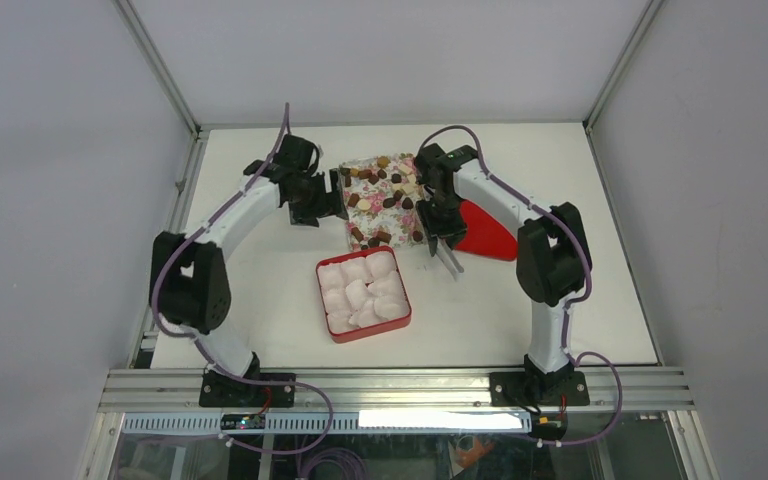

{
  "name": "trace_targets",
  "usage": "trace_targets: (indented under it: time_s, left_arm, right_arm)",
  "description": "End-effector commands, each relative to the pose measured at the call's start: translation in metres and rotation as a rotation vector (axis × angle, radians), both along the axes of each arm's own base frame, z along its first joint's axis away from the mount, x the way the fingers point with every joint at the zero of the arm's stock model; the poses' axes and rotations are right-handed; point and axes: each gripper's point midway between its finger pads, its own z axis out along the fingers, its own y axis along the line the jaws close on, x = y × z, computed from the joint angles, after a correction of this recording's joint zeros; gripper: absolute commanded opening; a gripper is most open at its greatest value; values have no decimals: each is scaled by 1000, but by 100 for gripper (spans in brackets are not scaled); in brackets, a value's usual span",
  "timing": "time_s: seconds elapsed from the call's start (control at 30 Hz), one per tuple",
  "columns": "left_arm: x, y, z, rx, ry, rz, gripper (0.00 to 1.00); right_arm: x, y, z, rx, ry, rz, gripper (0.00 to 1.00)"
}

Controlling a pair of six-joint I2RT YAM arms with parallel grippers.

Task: Pack the chocolate

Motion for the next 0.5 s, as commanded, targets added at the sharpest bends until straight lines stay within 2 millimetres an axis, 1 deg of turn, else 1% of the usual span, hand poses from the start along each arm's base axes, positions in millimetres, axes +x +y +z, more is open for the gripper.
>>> trace_targets:
  time_s: [0.0, 0.1, 0.2, 0.3, 0.47]
  left_arm:
    - [-65, 15, 19, 2, 48, 11, 78]
    - [-99, 15, 11, 16, 82, -8, 79]
    - [-123, 14, 3, 56, 120, -30, 77]
    - [-136, 15, -6, 62, 159, -23, 69]
    - [-146, 24, -14, 96, 190, 6, 60]
  right_arm:
    - [8, 10, 28, 72, -99, 9, 43]
    - [13, 11, 30, 72, -113, 6, 44]
    - [17, 12, 30, 68, -122, 5, 45]
    - [20, 12, 30, 61, -126, 4, 45]
    - [22, 14, 31, 66, -133, -3, 46]
